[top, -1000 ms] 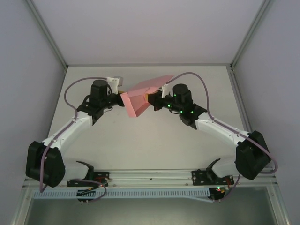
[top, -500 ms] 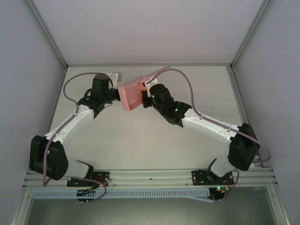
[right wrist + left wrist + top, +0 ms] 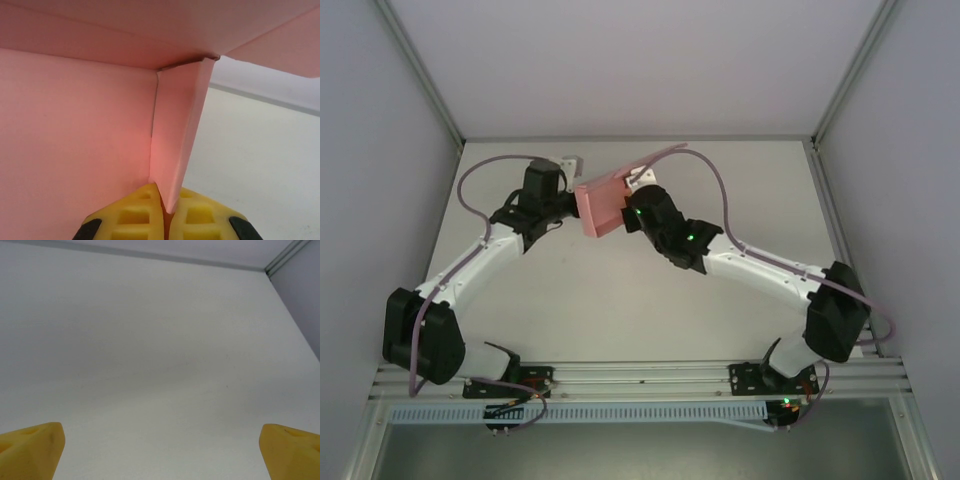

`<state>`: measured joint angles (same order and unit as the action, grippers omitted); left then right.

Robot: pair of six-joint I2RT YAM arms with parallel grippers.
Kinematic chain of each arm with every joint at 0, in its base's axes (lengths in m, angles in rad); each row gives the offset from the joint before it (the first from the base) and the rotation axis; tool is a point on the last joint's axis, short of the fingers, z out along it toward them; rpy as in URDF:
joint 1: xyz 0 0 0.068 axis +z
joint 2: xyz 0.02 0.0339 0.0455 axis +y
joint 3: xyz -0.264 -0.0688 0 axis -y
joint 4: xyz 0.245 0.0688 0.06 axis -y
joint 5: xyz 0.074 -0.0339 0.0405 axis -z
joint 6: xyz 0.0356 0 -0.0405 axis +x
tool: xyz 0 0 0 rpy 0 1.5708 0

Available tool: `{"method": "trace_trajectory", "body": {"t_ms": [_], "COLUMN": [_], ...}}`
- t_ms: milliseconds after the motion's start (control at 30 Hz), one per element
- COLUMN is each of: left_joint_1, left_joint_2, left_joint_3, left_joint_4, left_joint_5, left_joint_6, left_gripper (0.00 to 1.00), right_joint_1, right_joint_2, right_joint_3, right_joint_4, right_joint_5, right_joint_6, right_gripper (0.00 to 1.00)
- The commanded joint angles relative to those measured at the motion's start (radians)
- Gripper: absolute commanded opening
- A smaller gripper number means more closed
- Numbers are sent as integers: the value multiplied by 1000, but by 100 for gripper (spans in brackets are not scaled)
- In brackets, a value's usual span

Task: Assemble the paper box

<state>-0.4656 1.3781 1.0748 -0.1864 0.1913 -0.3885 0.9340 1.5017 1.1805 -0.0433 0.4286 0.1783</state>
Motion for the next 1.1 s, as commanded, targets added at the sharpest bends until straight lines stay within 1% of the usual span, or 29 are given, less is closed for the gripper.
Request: {"method": "trace_trajectory", "body": {"t_ms": [0,67,167,267,333,400,500,633,733,833,867,1000,1067], "left_joint_1": [-105,-88,-41,12,48,82,113,130,129,129,130,129,130], "left_joint_2": [-74,-86,-108,-126,-125,-118,-109,-111,-113,-122,-125,-137,-144], "left_joint_3": [49,10,-63,-112,-126,-128,-120,-131,-137,-148,-150,-161,-167], "left_joint_4": [35,5,-30,-89,-138,-191,-255,-255,-247,-227,-221,-201,-195], "left_joint_5": [128,66,-11,-119,-186,-251,-335,-343,-328,-314,-303,-273,-264], "left_joint_6": [87,74,46,18,6,-6,-34,-49,-44,-33,-28,-17,-11], "left_gripper": [100,100,100,100,100,100,100,100,100,100,100,100,100], "right_joint_1": [-25,-64,-121,-149,-168,-185,-189,-190,-187,-174,-171,-126,-117], "right_joint_2": [-51,-140,-238,-296,-310,-304,-234,-73,48,130,147,199,208], "right_joint_3": [-120,-174,-231,-257,-274,-297,-311,-298,-253,-213,-204,-163,-169], "right_joint_4": [54,81,60,-31,-84,-115,-165,-185,-232,-256,-261,-319,-317], "right_joint_5": [-188,-232,-280,-218,-181,-179,-153,-128,-70,-14,-14,75,71], "right_joint_6": [28,75,105,110,122,152,198,281,360,435,450,498,512], "right_gripper": [0,0,0,0,0,0,1,0,0,0,1,9,14]}}
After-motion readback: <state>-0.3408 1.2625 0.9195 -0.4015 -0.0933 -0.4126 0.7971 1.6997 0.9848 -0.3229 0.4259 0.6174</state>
